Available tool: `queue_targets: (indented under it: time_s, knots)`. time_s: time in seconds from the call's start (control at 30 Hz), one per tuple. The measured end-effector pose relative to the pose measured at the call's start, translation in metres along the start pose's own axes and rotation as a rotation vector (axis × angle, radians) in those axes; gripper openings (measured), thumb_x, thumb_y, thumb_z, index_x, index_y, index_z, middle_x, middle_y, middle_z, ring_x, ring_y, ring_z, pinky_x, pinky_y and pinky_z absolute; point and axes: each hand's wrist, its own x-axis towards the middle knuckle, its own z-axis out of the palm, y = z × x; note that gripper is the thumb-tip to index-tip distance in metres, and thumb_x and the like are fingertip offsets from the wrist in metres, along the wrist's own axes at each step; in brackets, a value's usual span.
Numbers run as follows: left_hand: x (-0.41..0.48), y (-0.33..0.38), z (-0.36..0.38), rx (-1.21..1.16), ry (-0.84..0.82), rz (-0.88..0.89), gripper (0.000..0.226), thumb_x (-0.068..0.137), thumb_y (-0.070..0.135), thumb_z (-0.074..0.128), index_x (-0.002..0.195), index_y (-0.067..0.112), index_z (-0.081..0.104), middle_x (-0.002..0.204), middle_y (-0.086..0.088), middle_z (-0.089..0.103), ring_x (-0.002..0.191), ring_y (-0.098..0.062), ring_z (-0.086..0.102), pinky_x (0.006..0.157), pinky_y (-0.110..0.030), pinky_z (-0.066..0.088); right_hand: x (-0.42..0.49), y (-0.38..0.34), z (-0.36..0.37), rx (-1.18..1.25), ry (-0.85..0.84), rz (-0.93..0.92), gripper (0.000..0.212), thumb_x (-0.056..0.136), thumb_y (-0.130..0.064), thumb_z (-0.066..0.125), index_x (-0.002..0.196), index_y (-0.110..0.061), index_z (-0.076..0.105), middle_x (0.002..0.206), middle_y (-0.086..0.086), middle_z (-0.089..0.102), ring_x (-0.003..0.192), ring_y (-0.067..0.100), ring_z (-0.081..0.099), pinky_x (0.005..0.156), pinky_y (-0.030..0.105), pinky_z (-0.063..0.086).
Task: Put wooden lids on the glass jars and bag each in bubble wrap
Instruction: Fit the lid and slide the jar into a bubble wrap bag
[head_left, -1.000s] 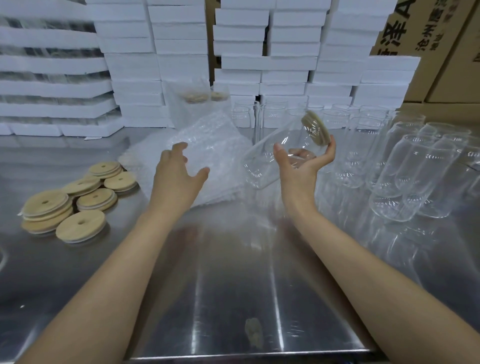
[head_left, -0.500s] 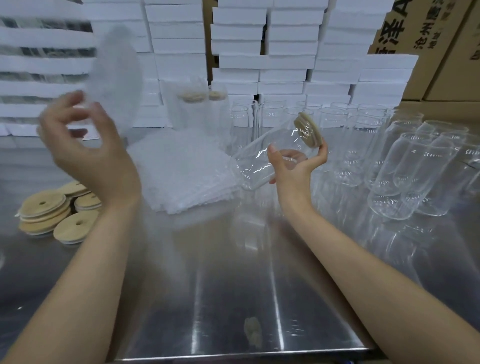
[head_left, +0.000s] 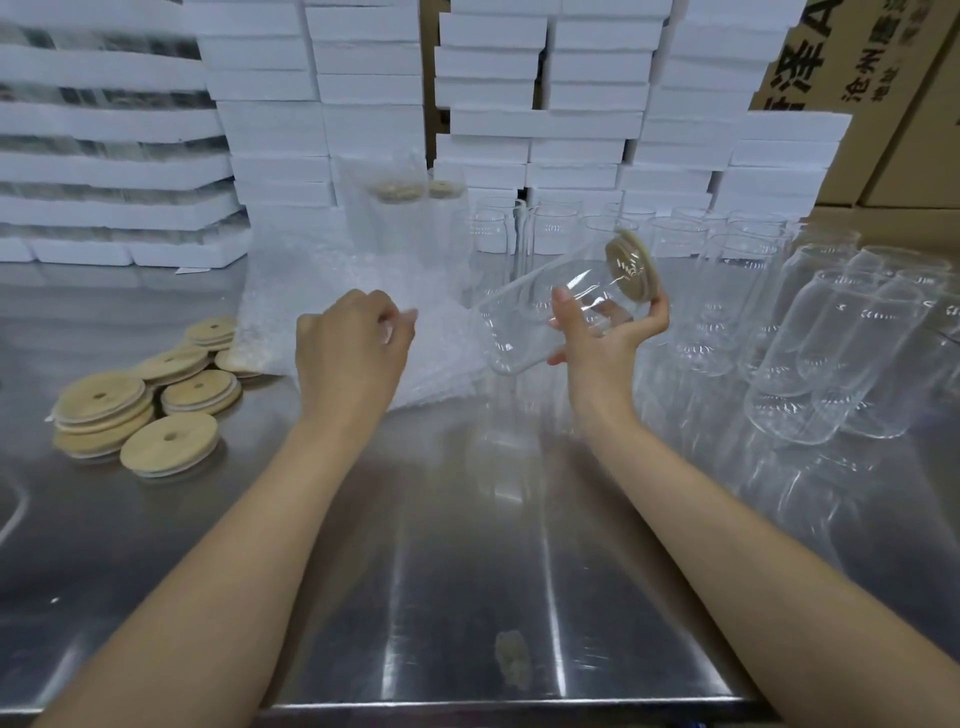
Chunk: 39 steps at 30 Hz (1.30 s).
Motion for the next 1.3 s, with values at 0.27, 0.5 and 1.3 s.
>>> queue_targets:
  time_s: [0.27, 0.5, 1.3]
  knots:
    - [0.001, 0.023, -0.003, -0.94, -0.165, -0.457, 0.016, 0.091, -0.002, 0.049, 0.098, 0.008, 0.059, 0.092, -0.01, 0.069, 0.076, -0.016, 0.069, 0.072, -0.024, 0.056, -0.001, -0.008, 0.003, 0.27, -0.066, 0.159, 0.078, 0.084, -0.035, 0.069, 0.136, -0.02, 0.012, 0.116, 0.004, 0.057, 0.077, 0.021, 0.071, 0.051, 0.024, 0.049]
    - [-0.005, 0.027, 0.009, -0.889, -0.267, -0.413, 0.036, 0.082, -0.007, 0.064, 0.081, 0.018, 0.037, 0.093, -0.005, 0.072, 0.059, -0.003, 0.062, 0.056, -0.011, 0.044, -0.008, -0.011, 0.005, 0.566, -0.333, 0.414, 0.042, 0.097, -0.052, 0.044, 0.107, -0.015, 0.063, 0.106, 0.008, 0.07, 0.109, 0.032, 0.067, 0.1, 0.044, 0.048]
    - [-0.029, 0.034, 0.03, -0.021, -0.352, 0.158, 0.034, 0.086, 0.003, 0.05, 0.114, 0.013, 0.067, 0.136, -0.01, 0.037, 0.122, -0.03, 0.037, 0.098, -0.04, 0.033, -0.012, -0.002, 0.005, 0.57, -0.115, 0.535, 0.06, 0.088, -0.057, 0.058, 0.133, -0.03, 0.03, 0.121, 0.013, 0.051, 0.094, 0.026, 0.072, 0.086, 0.057, 0.055]
